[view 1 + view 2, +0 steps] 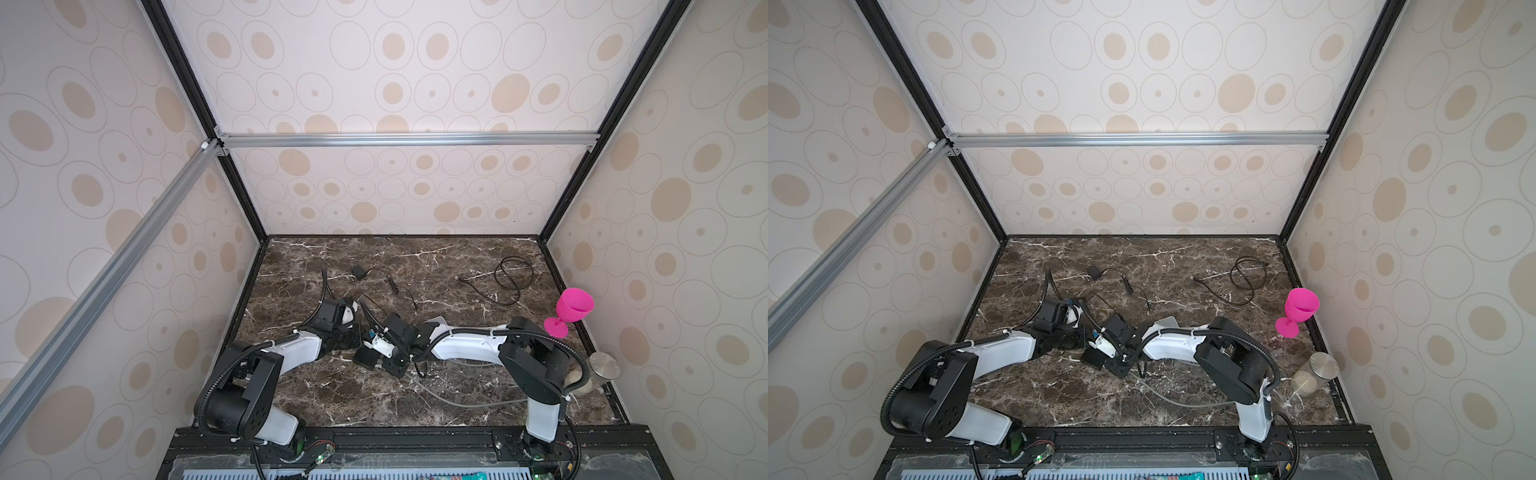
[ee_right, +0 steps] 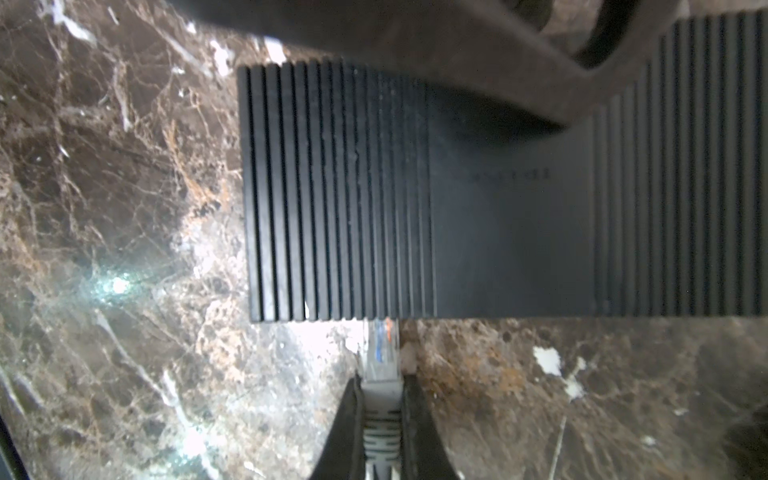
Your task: Insert the plug into the switch port
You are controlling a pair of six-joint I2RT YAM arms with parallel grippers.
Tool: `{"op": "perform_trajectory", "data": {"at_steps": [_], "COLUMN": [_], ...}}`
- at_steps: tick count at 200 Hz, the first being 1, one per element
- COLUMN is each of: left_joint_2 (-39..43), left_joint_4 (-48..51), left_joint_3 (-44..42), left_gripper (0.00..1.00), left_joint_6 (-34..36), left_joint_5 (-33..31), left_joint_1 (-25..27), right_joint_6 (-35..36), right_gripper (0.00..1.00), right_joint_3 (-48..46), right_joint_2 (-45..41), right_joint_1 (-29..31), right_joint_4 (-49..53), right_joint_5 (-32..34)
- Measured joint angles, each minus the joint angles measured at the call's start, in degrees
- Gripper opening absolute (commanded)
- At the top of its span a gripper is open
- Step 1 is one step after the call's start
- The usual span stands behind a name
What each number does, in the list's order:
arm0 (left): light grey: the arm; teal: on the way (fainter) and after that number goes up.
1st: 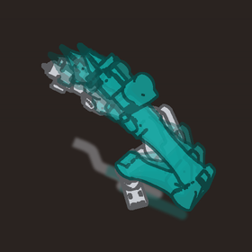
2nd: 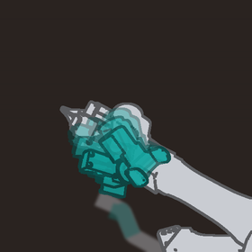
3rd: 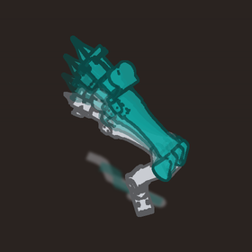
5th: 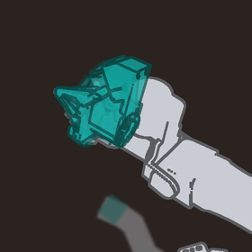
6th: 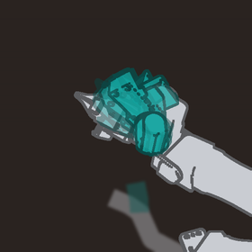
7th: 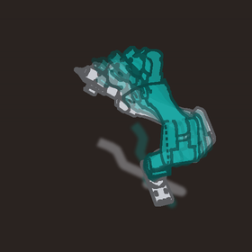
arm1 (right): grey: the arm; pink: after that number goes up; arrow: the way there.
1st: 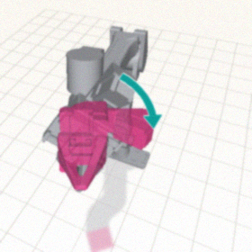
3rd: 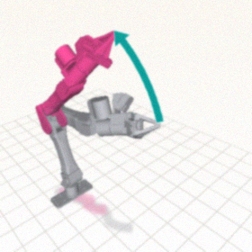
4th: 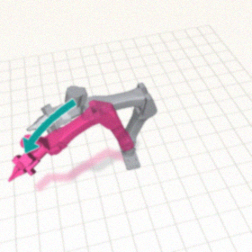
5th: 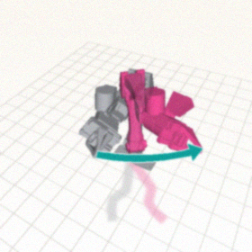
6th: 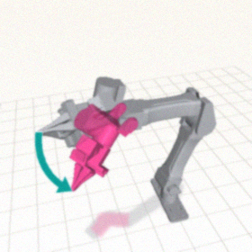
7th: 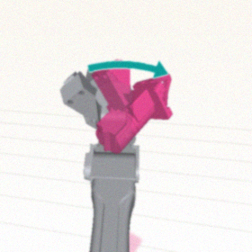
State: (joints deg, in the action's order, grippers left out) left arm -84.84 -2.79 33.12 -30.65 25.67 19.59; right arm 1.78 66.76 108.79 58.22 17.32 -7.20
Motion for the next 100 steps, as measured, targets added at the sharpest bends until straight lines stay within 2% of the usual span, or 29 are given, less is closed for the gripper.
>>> {"op": "perform_trajectory", "data": {"at_steps": [100], "left_joint_2": [0.33], "left_joint_4": [-1.36], "left_joint_3": [-1.16], "left_gripper": [0.30], "left_joint_6": [-0.72], "left_joint_5": [1.31], "left_joint_1": [-0.87], "right_joint_6": [-0.02], "right_gripper": [0.00], "right_joint_3": [-0.09], "right_joint_2": [-1.14], "right_joint_1": [0.26], "right_joint_4": [-0.17], "right_joint_5": [0.52]}}
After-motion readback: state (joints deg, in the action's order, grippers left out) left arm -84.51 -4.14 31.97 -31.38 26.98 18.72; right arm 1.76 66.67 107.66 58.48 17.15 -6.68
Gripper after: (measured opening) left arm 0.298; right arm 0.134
